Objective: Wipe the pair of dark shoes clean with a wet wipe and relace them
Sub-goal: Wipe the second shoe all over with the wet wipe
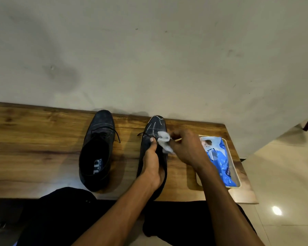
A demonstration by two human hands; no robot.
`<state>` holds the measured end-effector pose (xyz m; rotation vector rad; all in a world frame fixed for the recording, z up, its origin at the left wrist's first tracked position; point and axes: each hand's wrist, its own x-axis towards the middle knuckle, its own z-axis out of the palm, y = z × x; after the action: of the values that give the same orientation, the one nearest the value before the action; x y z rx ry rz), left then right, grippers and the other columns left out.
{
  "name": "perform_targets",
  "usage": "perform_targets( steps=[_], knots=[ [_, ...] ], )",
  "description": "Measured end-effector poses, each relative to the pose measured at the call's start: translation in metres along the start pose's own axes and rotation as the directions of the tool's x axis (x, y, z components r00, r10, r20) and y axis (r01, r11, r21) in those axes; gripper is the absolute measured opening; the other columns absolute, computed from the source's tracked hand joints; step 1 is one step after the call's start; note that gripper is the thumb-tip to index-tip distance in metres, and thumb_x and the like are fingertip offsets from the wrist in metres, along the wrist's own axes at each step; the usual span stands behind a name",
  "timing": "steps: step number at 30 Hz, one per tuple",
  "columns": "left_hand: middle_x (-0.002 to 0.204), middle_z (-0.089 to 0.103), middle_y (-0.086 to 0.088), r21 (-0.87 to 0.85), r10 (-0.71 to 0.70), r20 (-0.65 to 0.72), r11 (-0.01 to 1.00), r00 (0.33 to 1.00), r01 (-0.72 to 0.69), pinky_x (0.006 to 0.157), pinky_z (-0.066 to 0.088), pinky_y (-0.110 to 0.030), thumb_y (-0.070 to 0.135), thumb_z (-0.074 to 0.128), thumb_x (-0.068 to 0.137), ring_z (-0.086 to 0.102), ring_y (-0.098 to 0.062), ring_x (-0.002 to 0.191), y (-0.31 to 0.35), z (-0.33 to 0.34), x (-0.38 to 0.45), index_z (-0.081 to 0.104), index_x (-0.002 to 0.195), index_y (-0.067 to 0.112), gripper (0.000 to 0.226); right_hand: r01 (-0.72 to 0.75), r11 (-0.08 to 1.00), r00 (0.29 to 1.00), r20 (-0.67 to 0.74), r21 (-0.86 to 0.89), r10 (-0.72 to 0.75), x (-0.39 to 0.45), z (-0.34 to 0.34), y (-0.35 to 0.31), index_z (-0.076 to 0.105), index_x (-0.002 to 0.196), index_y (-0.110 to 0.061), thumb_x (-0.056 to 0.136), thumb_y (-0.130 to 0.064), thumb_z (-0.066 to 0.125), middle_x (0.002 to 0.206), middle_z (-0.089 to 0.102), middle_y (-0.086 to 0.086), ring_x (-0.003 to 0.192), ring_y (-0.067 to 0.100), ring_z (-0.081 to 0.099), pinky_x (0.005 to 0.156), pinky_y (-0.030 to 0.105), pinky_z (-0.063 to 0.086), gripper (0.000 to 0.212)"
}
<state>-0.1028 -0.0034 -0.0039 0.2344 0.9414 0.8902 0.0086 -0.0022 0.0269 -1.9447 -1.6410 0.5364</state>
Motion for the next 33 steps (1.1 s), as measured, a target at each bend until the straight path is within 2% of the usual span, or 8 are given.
perform_targets(
  steps=[4, 7, 11, 16, 20, 24, 30, 33],
  knots=[
    [0.099, 0.078, -0.003, 0.060, 0.045, 0.111, 0.997, 0.993, -0.052, 0.064, 0.058, -0.026, 0.031, 0.054, 0.101, 0.075, -0.016, 0.086, 0.011, -0.003, -0.023, 0.074, 0.104, 0.019, 0.024, 0.023, 0.985, 0.957, -0.289, 0.170, 0.027, -0.001, -0.015, -0.001, 0.080, 0.107, -0.018, 0.095, -0.023, 0.070, 0.087, 0.073, -0.011, 0.077, -0.001, 0.068, 0.060, 0.004, 0.044, 0.016],
    [0.115, 0.075, -0.003, 0.117, 0.113, 0.177, 0.984, 0.978, -0.135, 0.094, 0.053, -0.034, 0.019, 0.061, 0.096, 0.068, -0.021, 0.110, 0.025, -0.007, -0.045, 0.071, 0.111, 0.021, 0.018, 0.057, 0.984, 0.918, -0.397, 0.168, 0.014, 0.000, -0.015, 0.002, 0.079, 0.112, -0.015, 0.095, -0.023, 0.071, 0.100, 0.077, -0.003, 0.084, 0.007, 0.071, 0.066, 0.004, 0.046, 0.020],
    [0.122, 0.072, 0.003, 0.221, 0.183, 0.280, 0.943, 0.942, -0.249, 0.112, 0.042, -0.041, 0.026, 0.072, 0.076, 0.064, -0.018, 0.119, 0.040, -0.021, -0.069, 0.068, 0.112, 0.026, 0.035, 0.234, 0.972, 0.807, -0.557, -0.003, -0.196, 0.001, -0.008, -0.008, 0.078, 0.109, -0.008, 0.092, -0.007, 0.071, 0.104, 0.070, 0.009, 0.086, 0.021, 0.069, 0.077, 0.031, 0.056, 0.018],
    [0.128, 0.069, -0.002, 0.189, 0.285, 0.342, 0.912, 0.895, -0.363, 0.114, 0.039, -0.044, 0.045, 0.069, 0.080, 0.063, -0.019, 0.122, 0.051, -0.033, -0.085, 0.065, 0.125, 0.021, 0.051, 0.391, 0.902, 0.768, -0.474, -0.186, -0.431, -0.012, 0.011, -0.031, 0.075, 0.113, -0.003, 0.092, -0.002, 0.068, 0.108, 0.067, 0.012, 0.099, 0.028, 0.064, 0.086, 0.031, 0.051, 0.022],
    [0.132, 0.066, -0.008, 0.058, 0.258, 0.345, 0.954, 0.902, -0.294, 0.116, 0.037, -0.044, 0.050, 0.049, 0.089, 0.060, -0.022, 0.126, 0.061, -0.032, -0.088, 0.057, 0.135, 0.013, 0.060, 0.550, 0.823, 0.735, -0.383, -0.144, -0.559, -0.032, 0.031, -0.051, 0.074, 0.114, -0.003, 0.096, -0.009, 0.059, 0.116, 0.068, 0.012, 0.108, 0.023, 0.062, 0.096, 0.023, 0.048, 0.025],
    [0.130, 0.067, -0.008, 0.070, 0.262, 0.373, 0.948, 0.890, -0.309, 0.113, 0.039, -0.041, 0.053, 0.044, 0.086, 0.062, -0.020, 0.123, 0.071, -0.034, -0.086, 0.058, 0.133, 0.011, 0.064, 0.610, 0.737, 0.678, -0.289, -0.291, -0.676, -0.033, 0.032, -0.051, 0.070, 0.124, -0.002, 0.098, -0.010, 0.055, 0.130, 0.068, 0.012, 0.128, 0.027, 0.057, 0.108, 0.040, 0.048, 0.032],
    [0.126, 0.070, 0.003, 0.270, 0.262, 0.375, 0.887, 0.889, -0.375, 0.114, 0.040, -0.041, 0.044, 0.062, 0.082, 0.063, -0.013, 0.122, 0.073, -0.041, -0.080, 0.067, 0.118, 0.024, 0.042, 0.382, 0.818, 0.717, -0.421, -0.429, -0.555, -0.001, 0.016, -0.030, 0.058, 0.139, 0.001, 0.102, -0.007, 0.042, 0.149, 0.054, 0.014, 0.147, 0.037, 0.038, 0.113, 0.054, 0.041, 0.042],
    [0.123, 0.071, 0.004, 0.307, 0.263, 0.382, 0.868, 0.886, -0.390, 0.113, 0.041, -0.043, 0.047, 0.067, 0.080, 0.064, -0.013, 0.120, 0.073, -0.043, -0.081, 0.069, 0.116, 0.026, 0.042, 0.482, 0.825, 0.769, -0.307, -0.295, -0.560, -0.016, 0.027, -0.043, 0.048, 0.147, 0.001, 0.103, -0.012, 0.039, 0.157, 0.044, 0.015, 0.153, 0.029, 0.029, 0.119, 0.055, 0.034, 0.047]
  ],
)
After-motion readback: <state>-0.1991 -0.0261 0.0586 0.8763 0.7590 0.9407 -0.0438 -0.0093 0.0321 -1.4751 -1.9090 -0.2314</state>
